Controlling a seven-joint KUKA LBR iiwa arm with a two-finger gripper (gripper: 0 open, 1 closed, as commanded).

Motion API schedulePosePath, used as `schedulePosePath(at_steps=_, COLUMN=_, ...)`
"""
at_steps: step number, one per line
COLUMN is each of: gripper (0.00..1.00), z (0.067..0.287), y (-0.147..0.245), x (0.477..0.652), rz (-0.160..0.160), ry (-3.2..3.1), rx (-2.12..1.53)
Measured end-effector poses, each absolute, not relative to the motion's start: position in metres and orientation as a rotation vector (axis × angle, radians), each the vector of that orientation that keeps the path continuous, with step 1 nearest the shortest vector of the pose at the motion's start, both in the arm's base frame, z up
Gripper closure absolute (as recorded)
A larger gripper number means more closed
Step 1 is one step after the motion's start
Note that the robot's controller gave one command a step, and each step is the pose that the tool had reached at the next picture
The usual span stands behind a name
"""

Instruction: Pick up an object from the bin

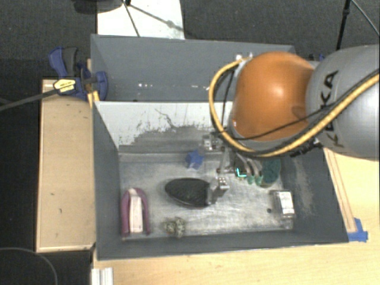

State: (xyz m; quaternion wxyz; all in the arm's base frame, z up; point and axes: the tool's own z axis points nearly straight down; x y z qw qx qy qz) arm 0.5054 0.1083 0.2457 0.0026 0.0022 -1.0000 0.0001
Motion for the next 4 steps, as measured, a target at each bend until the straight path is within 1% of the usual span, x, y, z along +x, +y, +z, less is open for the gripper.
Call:
schedulePosePath(at_steps=1, gripper=0.0, z=0.105, y=0.136, x=0.498, rz=-0.001, ry=-3.099, rx=0.495)
schedulePosePath(at_steps=2, gripper=0.0, z=0.074, y=0.106, x=0.545, rz=-0.001, ry=-3.132, rx=0.328)
schedulePosePath(at_steps=3, gripper=0.0, z=0.074, y=0.061, x=0.565, rz=0.0, ry=-3.138, rx=0.211)
schedulePosePath(at_steps=4, gripper=1.0, z=0.074, y=0.063, x=0.564, rz=-0.002, ry=-3.135, rx=0.208)
